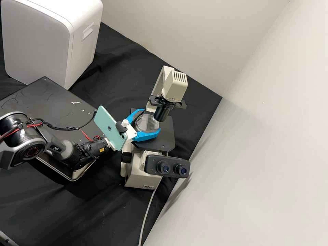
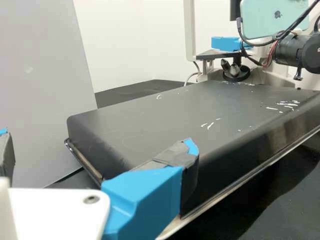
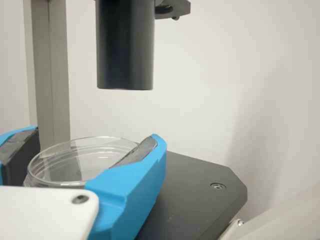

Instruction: Place the petri dish on the microscope

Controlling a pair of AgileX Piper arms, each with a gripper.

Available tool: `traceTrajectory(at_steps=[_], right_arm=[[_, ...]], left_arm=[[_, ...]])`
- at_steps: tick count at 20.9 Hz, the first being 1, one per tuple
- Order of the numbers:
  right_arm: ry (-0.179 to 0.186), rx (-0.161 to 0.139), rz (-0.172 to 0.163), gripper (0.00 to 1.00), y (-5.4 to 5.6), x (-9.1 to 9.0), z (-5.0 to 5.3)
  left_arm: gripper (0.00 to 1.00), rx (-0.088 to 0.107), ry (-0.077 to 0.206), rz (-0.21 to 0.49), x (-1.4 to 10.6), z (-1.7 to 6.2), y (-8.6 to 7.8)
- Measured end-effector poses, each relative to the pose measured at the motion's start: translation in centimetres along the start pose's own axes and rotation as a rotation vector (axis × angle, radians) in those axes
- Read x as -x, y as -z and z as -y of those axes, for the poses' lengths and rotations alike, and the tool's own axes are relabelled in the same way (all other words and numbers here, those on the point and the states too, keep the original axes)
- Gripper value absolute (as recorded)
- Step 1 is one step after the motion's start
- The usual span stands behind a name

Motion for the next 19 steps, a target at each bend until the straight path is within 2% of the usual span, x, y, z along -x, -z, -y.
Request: traceTrajectory(at_steps=[4, 5, 9, 12, 19], right_arm=[[-0.003, -0.005, 0.004, 0.0, 0.05, 0.01, 0.05], [-0.003, -0.006, 0.003, 1.0, 0.09, 0.01, 0.09], [-0.004, -0.006, 0.008, 1.0, 0.09, 0.01, 0.13], [-0.003, 0.013, 0.011, 1.0, 0.08, 0.01, 0.16], [0.002, 0.013, 0.016, 1.0, 0.08, 0.02, 0.16]], left_arm=[[1.0, 0.001, 0.0, -0.002, 0.0, 0.0, 0.02], [1.0, 0.002, -0.001, -0.004, 0.0, -0.01, 0.04], [1.0, 0.003, -0.001, -0.006, 0.0, -0.01, 0.06], [1.0, 0.003, 0.005, -0.008, -0.03, 0.1, 0.05], [1.0, 0.004, 0.009, -0.012, -0.06, 0.18, 0.09]])
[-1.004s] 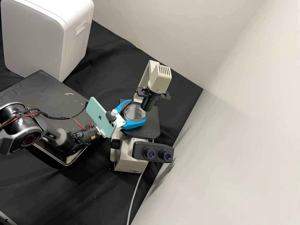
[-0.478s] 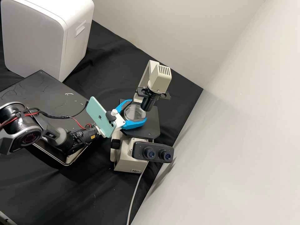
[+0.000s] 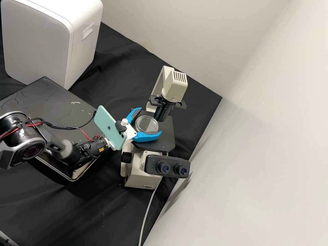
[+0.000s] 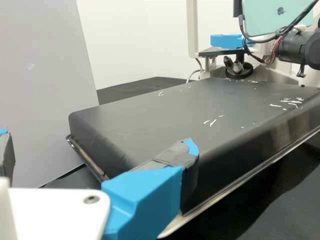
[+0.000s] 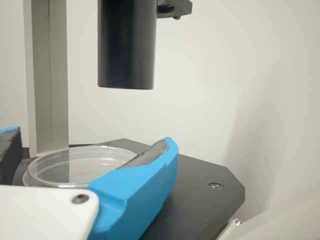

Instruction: Place the petri dish on the microscope

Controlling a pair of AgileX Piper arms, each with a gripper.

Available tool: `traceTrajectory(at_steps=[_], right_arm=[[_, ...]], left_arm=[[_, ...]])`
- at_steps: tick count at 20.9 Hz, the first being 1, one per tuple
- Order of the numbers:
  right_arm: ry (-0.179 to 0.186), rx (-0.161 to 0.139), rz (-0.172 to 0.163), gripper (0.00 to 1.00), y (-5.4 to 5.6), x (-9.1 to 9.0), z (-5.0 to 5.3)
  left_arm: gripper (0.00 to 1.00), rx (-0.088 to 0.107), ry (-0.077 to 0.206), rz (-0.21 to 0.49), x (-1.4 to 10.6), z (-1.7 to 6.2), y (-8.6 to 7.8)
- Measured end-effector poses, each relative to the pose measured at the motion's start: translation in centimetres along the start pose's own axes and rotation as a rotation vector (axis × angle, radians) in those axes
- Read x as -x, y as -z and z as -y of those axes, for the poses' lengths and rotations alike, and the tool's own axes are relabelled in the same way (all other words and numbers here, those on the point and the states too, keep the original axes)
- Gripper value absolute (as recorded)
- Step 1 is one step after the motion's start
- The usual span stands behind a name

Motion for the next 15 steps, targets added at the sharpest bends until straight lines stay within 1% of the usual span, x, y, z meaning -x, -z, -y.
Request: traceTrajectory(at_steps=[3, 7, 10, 13, 14, 15], right_arm=[[-0.001, 0.0, -0.001, 1.0, 0.1, 0.0, -0.1], [0.012, 0.001, 0.008, 1.0, 0.2, 0.3, -0.2], [0.017, 0.004, 0.005, 1.0, 0.3, 0.7, -0.3], [0.037, 0.012, 0.002, 1.0, 0.5, 1.3, -0.3], [0.041, 0.007, 0.001, 1.0, 0.6, 1.6, -0.4], [0.051, 0.003, 0.004, 1.0, 0.6, 1.9, -0.4]], left_arm=[[1.0, 0.001, 0.0, -0.001, 0.0, 0.01, 0.0], [1.0, 0.004, 0.0, -0.003, 0.0, 0.01, -0.1], [1.0, 0.005, 0.0, -0.005, 0.0, 0.01, 0.0], [1.0, 0.007, 0.0, -0.006, 0.0, 0.02, -0.1], [1.0, 0.011, -0.001, -0.014, 0.0, 0.02, -0.1], [1.0, 0.009, -0.002, -0.016, 0.0, 0.02, 0.0]])
